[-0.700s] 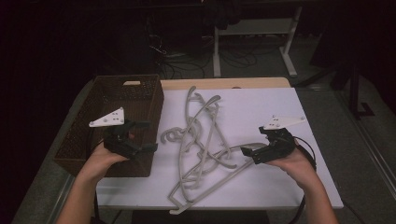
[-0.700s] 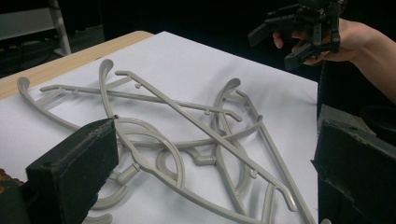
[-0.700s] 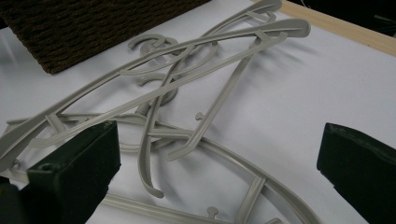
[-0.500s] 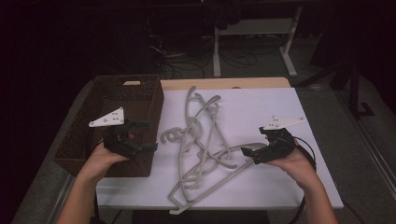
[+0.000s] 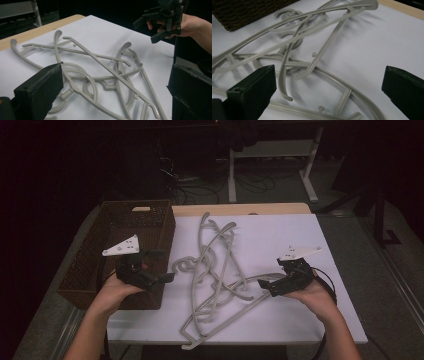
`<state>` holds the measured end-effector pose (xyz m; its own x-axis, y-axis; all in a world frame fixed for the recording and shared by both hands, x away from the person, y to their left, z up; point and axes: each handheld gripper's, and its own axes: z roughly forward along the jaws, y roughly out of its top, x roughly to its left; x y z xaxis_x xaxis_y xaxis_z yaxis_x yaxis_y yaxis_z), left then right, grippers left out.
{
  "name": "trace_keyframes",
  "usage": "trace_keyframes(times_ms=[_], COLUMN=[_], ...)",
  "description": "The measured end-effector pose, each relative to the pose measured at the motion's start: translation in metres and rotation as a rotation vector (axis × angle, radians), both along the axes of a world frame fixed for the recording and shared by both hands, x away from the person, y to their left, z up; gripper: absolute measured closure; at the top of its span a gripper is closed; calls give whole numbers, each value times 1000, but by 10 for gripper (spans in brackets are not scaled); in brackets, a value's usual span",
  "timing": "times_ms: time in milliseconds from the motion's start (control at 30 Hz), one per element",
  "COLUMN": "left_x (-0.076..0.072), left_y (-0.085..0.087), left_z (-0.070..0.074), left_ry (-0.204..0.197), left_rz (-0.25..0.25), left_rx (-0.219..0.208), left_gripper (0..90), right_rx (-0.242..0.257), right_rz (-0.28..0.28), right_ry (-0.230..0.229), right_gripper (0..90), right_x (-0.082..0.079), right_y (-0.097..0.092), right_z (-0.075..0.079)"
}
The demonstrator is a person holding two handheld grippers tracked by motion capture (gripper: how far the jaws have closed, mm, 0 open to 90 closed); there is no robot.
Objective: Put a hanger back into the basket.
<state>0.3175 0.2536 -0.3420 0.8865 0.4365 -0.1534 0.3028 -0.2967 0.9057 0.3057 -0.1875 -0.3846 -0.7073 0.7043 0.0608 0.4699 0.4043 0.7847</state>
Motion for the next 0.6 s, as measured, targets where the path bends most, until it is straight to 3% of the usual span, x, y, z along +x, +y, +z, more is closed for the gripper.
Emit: trace_keyframes(times_ms=[267, 600], left_x=[-1, 1], left_y=[-12, -33], left_z=[0, -3], left_ry=[10, 14], left_rz=[3, -6], left_rx=[-15, 3], left_gripper=[0, 0], right_rx=[3, 12], right_rz=[-4, -17], right_ry=[-5, -2], right_gripper=[0, 0], right_x=[-3, -9], right_y=[-1, -7], right_z=[-8, -24])
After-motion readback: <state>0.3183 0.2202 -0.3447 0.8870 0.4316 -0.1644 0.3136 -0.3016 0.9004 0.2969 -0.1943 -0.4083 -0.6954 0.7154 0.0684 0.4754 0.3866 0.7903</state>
